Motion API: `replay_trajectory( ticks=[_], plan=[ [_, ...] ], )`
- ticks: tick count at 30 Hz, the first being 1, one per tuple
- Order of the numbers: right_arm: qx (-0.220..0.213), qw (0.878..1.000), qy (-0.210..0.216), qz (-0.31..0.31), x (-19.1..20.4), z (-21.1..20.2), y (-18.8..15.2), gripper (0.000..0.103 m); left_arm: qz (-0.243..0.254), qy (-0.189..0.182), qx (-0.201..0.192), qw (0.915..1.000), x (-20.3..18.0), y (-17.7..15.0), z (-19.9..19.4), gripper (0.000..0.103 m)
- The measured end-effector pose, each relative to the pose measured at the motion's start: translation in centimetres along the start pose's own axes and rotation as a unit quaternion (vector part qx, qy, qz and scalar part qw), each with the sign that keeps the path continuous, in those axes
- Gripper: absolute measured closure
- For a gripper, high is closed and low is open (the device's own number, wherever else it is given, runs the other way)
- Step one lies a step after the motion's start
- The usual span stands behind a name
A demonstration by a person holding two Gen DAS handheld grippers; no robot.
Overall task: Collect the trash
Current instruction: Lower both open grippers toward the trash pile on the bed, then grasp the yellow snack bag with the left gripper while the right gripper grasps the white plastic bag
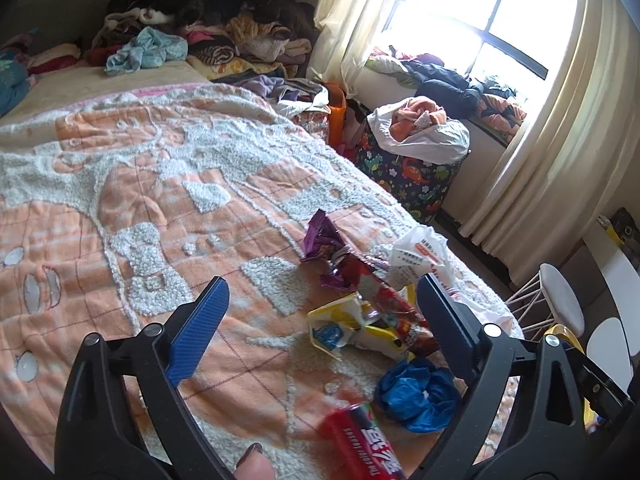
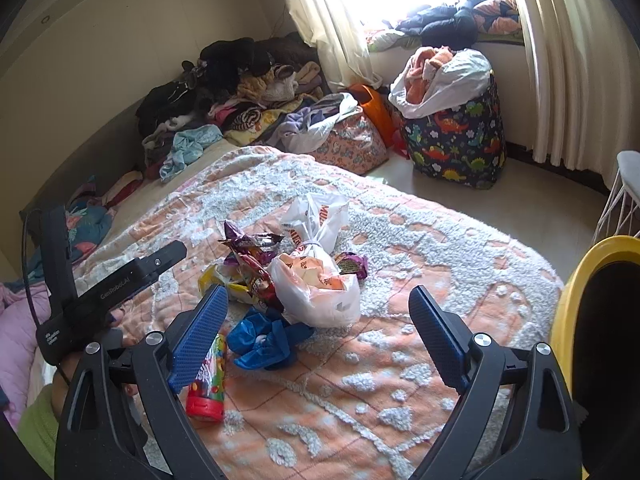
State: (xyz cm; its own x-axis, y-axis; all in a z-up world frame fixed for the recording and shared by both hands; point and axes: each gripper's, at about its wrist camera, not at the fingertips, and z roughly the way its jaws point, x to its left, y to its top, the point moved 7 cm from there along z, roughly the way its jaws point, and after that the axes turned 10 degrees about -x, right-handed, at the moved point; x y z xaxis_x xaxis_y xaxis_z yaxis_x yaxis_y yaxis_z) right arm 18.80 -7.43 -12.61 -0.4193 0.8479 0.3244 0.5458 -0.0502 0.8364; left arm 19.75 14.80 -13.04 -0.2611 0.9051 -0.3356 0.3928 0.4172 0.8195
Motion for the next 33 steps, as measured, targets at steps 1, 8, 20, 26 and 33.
replay_trajectory(
  ticks=[1, 8, 20, 26, 33],
  plan=[
    [0.003, 1.000, 0.000, 0.002, 0.1, 0.4, -0.1, 0.014, -0.006, -0.001, 0.005, 1.0000, 0.3, -0.2, 0.2, 0.022],
    [0.026, 0.999, -0.007, 0.018, 0.0, 3.7, -1.0, 0.014, -0.042, -0.017, 0.042, 0.9981, 1.2, -1.9, 2.1, 0.034],
    [0.070, 0.996, 0.016, 0.060, -0.8, 6.5, -2.9, 0.061, -0.055, -0.050, 0.076, 0.9943, -0.3, -3.7, 3.9, 0.073],
    [0.054, 0.997, 0.020, 0.056, -1.3, 3.8, -3.0, 0.069, -0.041, -0.059, 0.075, 0.9946, -1.3, -3.7, 3.0, 0.074],
    [0.043, 0.998, 0.013, 0.042, -2.1, 0.6, -2.9, 0.072, -0.007, -0.080, 0.060, 0.9950, -3.5, -2.8, 0.4, 0.075]
  ],
)
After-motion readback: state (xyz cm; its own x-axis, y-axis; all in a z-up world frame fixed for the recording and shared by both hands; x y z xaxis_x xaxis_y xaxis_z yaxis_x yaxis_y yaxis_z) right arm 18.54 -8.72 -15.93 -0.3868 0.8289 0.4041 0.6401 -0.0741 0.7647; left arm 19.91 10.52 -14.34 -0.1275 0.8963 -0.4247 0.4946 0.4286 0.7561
